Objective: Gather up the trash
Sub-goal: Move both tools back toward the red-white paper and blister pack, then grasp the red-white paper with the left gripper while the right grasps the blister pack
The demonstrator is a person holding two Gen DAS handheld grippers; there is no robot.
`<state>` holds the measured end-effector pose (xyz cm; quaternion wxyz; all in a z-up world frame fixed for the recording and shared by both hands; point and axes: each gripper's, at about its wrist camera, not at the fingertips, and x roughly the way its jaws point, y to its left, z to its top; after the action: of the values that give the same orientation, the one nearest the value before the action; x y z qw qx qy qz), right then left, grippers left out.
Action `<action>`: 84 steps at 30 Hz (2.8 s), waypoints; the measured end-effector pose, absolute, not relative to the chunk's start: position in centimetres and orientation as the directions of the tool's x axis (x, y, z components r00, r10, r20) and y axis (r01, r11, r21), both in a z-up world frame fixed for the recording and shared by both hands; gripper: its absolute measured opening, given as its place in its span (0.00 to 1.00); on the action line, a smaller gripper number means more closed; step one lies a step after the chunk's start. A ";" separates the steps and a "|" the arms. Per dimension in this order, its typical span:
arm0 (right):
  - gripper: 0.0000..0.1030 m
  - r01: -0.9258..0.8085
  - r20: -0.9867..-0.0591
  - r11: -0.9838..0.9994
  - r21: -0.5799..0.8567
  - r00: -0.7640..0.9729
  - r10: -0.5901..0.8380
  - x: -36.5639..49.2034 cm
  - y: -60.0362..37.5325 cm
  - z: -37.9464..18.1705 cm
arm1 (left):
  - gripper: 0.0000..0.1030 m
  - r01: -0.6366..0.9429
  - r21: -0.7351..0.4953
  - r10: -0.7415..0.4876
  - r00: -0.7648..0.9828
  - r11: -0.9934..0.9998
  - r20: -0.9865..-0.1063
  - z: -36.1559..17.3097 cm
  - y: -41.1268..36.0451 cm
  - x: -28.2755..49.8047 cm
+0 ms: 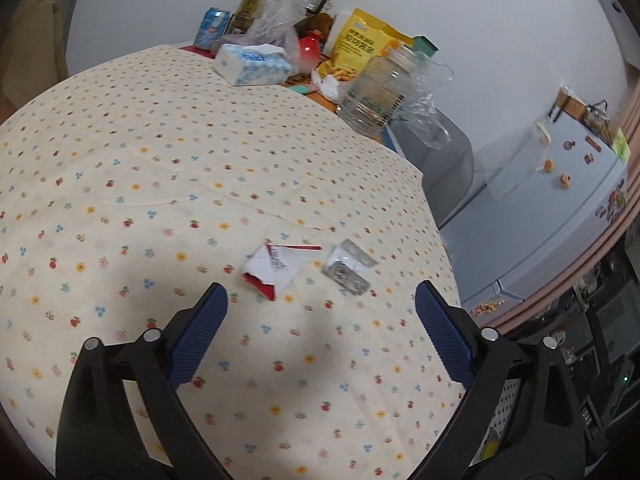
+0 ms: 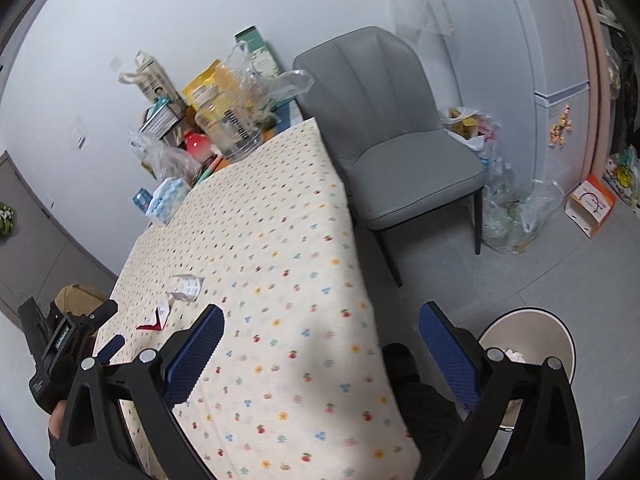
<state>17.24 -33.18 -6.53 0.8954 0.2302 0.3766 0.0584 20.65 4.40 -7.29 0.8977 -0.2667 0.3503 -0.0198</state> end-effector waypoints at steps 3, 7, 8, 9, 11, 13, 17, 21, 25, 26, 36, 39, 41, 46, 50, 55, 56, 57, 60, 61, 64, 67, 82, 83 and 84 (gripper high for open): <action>0.93 0.052 -0.654 0.892 0.450 0.699 0.289 17.7 -32.0 -6.7 | 0.79 -0.167 -0.508 -0.229 0.746 0.845 -0.626 -8.0 5.2 20.9; 0.93 0.035 -0.665 0.897 0.440 0.685 0.299 18.3 -30.5 -6.8 | 0.66 -0.189 -0.537 -0.245 0.735 0.822 -0.632 -9.2 6.2 21.2; 0.93 0.031 -0.666 0.899 0.438 0.682 0.301 18.4 -30.2 -6.8 | 0.65 -0.196 -0.542 -0.246 0.732 0.817 -0.636 -9.6 6.4 21.2; 0.93 0.025 -0.667 0.899 0.436 0.680 0.304 18.5 -29.8 -6.8 | 0.61 -0.200 -0.543 -0.246 0.729 0.816 -0.639 -9.8 6.6 21.3; 0.93 0.017 -0.669 0.901 0.433 0.677 0.308 18.7 -29.1 -6.8 | 0.56 -0.205 -0.549 -0.251 0.725 0.811 -0.641 -10.3 6.9 21.5; 0.93 0.012 -0.671 0.903 0.428 0.674 0.310 18.9 -28.5 -6.8 | 0.49 -0.214 -0.548 -0.248 0.721 0.809 -0.647 -10.7 7.0 21.7; 0.93 0.002 -0.686 0.914 0.407 0.661 0.304 19.2 -27.4 -7.1 | 0.46 -0.222 -0.555 -0.254 0.715 0.802 -0.652 -11.3 7.2 22.3; 0.93 -0.009 -0.696 0.916 0.401 0.647 0.312 19.6 -26.5 -7.5 | 0.37 -0.230 -0.560 -0.256 0.711 0.796 -0.655 -11.7 7.1 23.2; 0.93 -0.025 -0.699 0.916 0.401 0.637 0.324 20.3 -25.4 -7.5 | 0.06 -0.240 -0.571 -0.265 0.703 0.785 -0.660 -12.0 7.2 24.1; 0.93 -0.031 -0.700 0.916 0.400 0.635 0.327 20.5 -25.1 -7.5 | 0.05 -0.236 -0.577 -0.269 0.708 0.782 -0.653 -11.9 7.2 24.1; 0.91 -0.117 -0.710 0.920 0.375 0.601 0.366 23.5 -19.5 -7.1 | 0.05 -0.271 -0.537 -0.183 0.741 0.799 -0.646 -10.3 9.1 22.3; 0.91 -0.169 -0.720 0.927 0.334 0.589 0.367 24.4 -17.1 -7.1 | 0.05 -0.287 -0.537 -0.166 0.747 0.793 -0.644 -10.2 10.2 21.6; 0.90 -0.204 -0.728 0.932 0.299 0.584 0.361 25.0 -15.7 -7.2 | 0.05 -0.297 -0.536 -0.154 0.751 0.790 -0.643 -10.0 11.0 21.1; 0.90 -0.285 -0.744 0.935 0.212 0.573 0.343 26.1 -12.7 -7.5 | 0.05 -0.330 -0.531 -0.119 0.755 0.781 -0.644 -10.0 12.9 19.8; 0.88 -0.322 -0.760 0.930 0.176 0.557 0.336 26.8 -11.0 -8.2 | 0.05 -0.352 -0.530 -0.101 0.755 0.771 -0.648 -10.1 14.1 19.3; 0.86 -0.356 -0.773 0.927 0.117 0.553 0.310 27.4 -9.6 -8.8 | 0.05 -0.374 -0.528 -0.082 0.754 0.762 -0.652 -10.3 15.1 18.7; 0.86 -0.357 -0.774 0.928 0.105 0.556 0.302 27.6 -9.4 -8.9 | 0.05 -0.377 -0.528 -0.080 0.752 0.761 -0.654 -10.4 15.2 18.6; 0.86 -0.358 -0.775 0.929 0.098 0.558 0.297 27.7 -9.4 -8.9 | 0.05 -0.380 -0.528 -0.080 0.751 0.759 -0.656 -10.4 15.3 18.6; 0.86 -0.364 -0.775 0.929 0.073 0.565 0.283 28.1 -9.1 -8.9 | 0.05 -0.381 -0.523 -0.078 0.749 0.762 -0.658 -10.4 15.2 18.6; 0.86 -0.367 -0.774 0.928 0.067 0.568 0.280 28.2 -9.0 -8.9 | 0.05 -0.379 -0.521 -0.077 0.749 0.764 -0.658 -10.3 15.1 18.5; 0.77 -0.378 -0.771 0.925 0.037 0.578 0.267 28.8 -8.6 -9.0 | 0.05 -0.378 -0.517 -0.077 0.747 0.768 -0.660 -10.3 14.9 18.5; 0.38 -0.392 -0.780 0.919 0.037 0.563 0.272 29.1 -8.8 -9.1 | 0.05 -0.374 -0.517 -0.080 0.748 0.770 -0.659 -10.1 14.6 18.5; 0.37 -0.267 -0.733 0.950 0.163 0.611 0.298 22.8 -17.5 -7.1 | 0.05 -0.225 -0.511 -0.190 0.747 0.829 -0.638 -8.9 6.6 19.8; 0.37 -0.250 -0.731 0.954 0.169 0.617 0.291 22.3 -18.5 -6.9 | 0.05 -0.211 -0.511 -0.203 0.744 0.833 -0.637 -8.8 5.9 20.0; 0.37 -0.239 -0.730 0.956 0.170 0.621 0.285 22.1 -19.2 -6.8 | 0.05 -0.191 -0.511 -0.219 0.740 0.838 -0.636 -8.7 4.9 20.3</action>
<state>22.07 -19.15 -6.80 0.8998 0.0281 0.4102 0.1458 20.25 4.92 -8.75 0.8882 -0.2846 0.3607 -0.0079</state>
